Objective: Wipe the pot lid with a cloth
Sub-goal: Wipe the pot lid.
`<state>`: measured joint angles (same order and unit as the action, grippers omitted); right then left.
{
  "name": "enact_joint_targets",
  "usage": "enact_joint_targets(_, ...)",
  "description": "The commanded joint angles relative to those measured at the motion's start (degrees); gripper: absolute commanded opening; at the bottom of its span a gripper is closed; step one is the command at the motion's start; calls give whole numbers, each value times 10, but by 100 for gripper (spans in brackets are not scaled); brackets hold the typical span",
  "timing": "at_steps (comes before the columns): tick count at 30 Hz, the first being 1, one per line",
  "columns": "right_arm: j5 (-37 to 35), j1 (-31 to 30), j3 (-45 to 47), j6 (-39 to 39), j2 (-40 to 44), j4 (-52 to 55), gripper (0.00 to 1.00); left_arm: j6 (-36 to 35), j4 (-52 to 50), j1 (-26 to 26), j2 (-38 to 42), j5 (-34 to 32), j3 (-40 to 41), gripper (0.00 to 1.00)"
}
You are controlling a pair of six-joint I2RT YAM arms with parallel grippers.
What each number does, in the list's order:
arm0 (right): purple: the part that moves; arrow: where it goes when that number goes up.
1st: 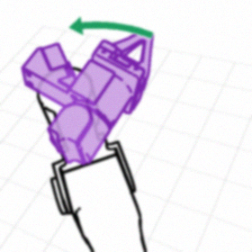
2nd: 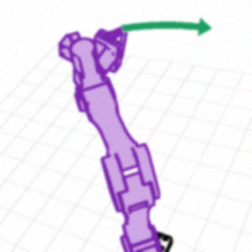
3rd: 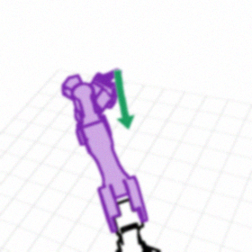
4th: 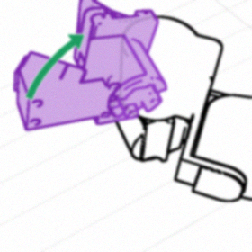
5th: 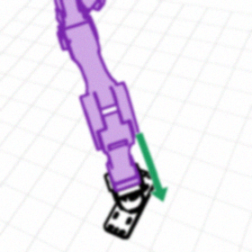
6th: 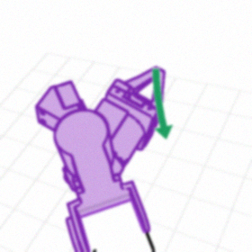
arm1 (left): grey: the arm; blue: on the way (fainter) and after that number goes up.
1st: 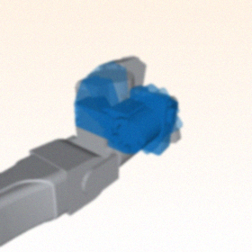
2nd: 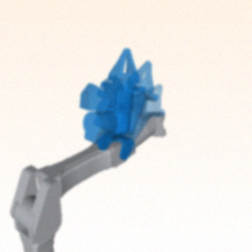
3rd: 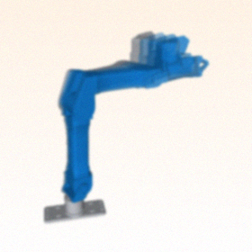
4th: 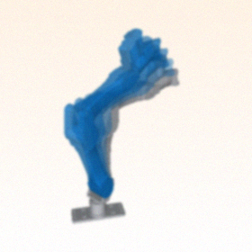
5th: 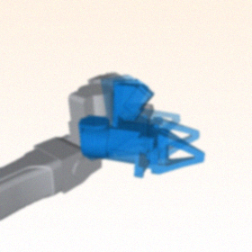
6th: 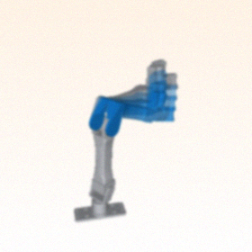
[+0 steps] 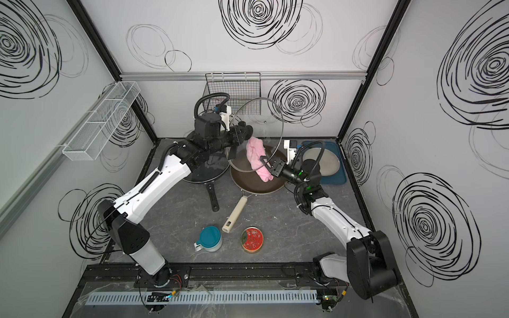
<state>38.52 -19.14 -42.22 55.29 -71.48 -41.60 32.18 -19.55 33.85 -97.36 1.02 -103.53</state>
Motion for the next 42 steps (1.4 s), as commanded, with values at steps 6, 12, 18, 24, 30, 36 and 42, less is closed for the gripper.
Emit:
enact_joint_targets(6,26,61,-64,-34,9,45,0,-14,104,10,72,25,8,0)
enact_joint_targets(12,42,81,-133,-49,-48,51,0,-27,78,27,86,34,26,0)
enact_joint_targets(18,58,79,-189,-27,-123,13,0,-26,74,39,94,36,35,0)
enact_joint_targets(24,61,58,-215,-7,-180,-40,0,-21,79,48,82,45,17,0)
enact_joint_targets(30,61,24,-249,-6,-229,-43,0,-20,82,55,66,46,-14,0)
enact_joint_targets(36,61,-13,-249,0,-253,-53,0,-19,91,53,54,37,-33,0)
enact_joint_targets(42,56,-39,-220,15,-252,-75,0,-17,101,45,41,21,-50,0)
